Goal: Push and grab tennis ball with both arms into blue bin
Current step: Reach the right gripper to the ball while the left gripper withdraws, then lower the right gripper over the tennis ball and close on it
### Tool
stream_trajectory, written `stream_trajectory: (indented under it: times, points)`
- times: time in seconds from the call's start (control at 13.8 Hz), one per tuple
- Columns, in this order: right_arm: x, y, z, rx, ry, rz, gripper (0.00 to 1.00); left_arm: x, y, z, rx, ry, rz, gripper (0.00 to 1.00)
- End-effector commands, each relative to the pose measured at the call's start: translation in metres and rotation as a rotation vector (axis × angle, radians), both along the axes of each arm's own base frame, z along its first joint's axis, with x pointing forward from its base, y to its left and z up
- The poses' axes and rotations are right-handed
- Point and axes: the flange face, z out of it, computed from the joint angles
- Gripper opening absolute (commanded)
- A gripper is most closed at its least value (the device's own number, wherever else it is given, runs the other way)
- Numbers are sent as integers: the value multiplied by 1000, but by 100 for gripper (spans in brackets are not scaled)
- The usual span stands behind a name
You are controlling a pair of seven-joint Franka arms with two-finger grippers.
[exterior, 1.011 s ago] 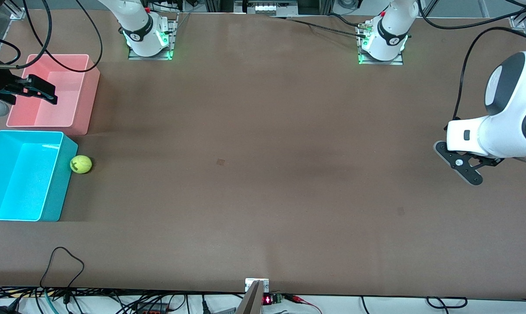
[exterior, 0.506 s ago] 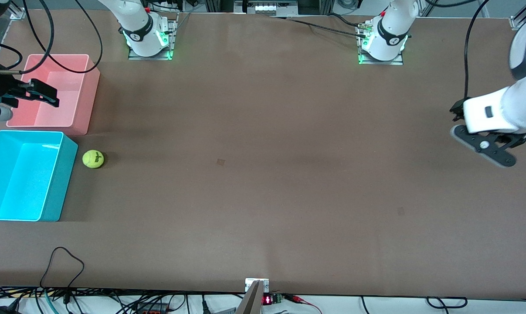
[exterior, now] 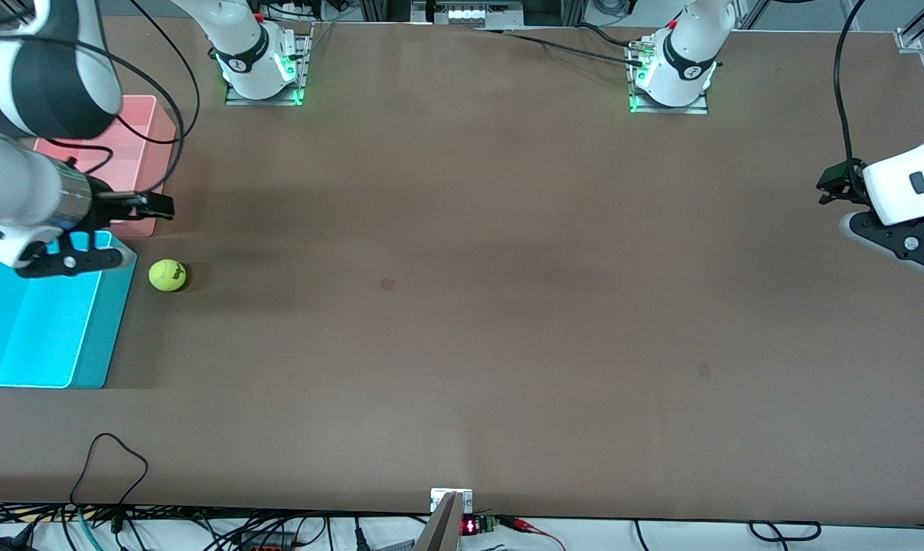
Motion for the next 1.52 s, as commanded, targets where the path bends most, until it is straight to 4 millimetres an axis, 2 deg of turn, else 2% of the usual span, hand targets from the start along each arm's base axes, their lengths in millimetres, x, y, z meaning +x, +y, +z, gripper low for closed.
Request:
stream_trajectory:
  times: [0.0, 0.07, 0.29, 0.43, 0.51, 0.58, 0.72, 0.87, 1.16, 1.44]
  points:
    - [6, 4, -31, 9, 26, 71, 100, -11, -24, 14, -1, -101, 262, 100]
    - [3, 1, -45, 34, 38, 141, 100, -17, -21, 13, -27, -116, 335, 100]
    - [2, -28, -70, 128, 55, 381, 100, -22, -11, 12, -73, -114, 391, 100]
    - [3, -48, -83, 155, 53, 456, 100, -26, -8, 18, -73, -154, 406, 100]
    - [-1, -57, -96, 170, 43, 500, 100, -33, -11, 19, -80, -192, 406, 100]
    - [-12, -62, -104, 178, 9, 551, 100, -40, -10, 16, -89, -233, 404, 100]
    - [-41, -79, -135, 175, -66, 592, 100, -54, -7, 17, -97, -250, 398, 100]
    - [-54, -100, -164, 178, -123, 688, 100, -64, -5, 17, -96, -248, 396, 100]
    - [-52, -139, -206, 199, -163, 947, 100, -70, -6, 19, -96, -251, 394, 100]
    - [-45, -153, -243, 204, -176, 1066, 100, -78, -8, 16, -99, -262, 390, 100]
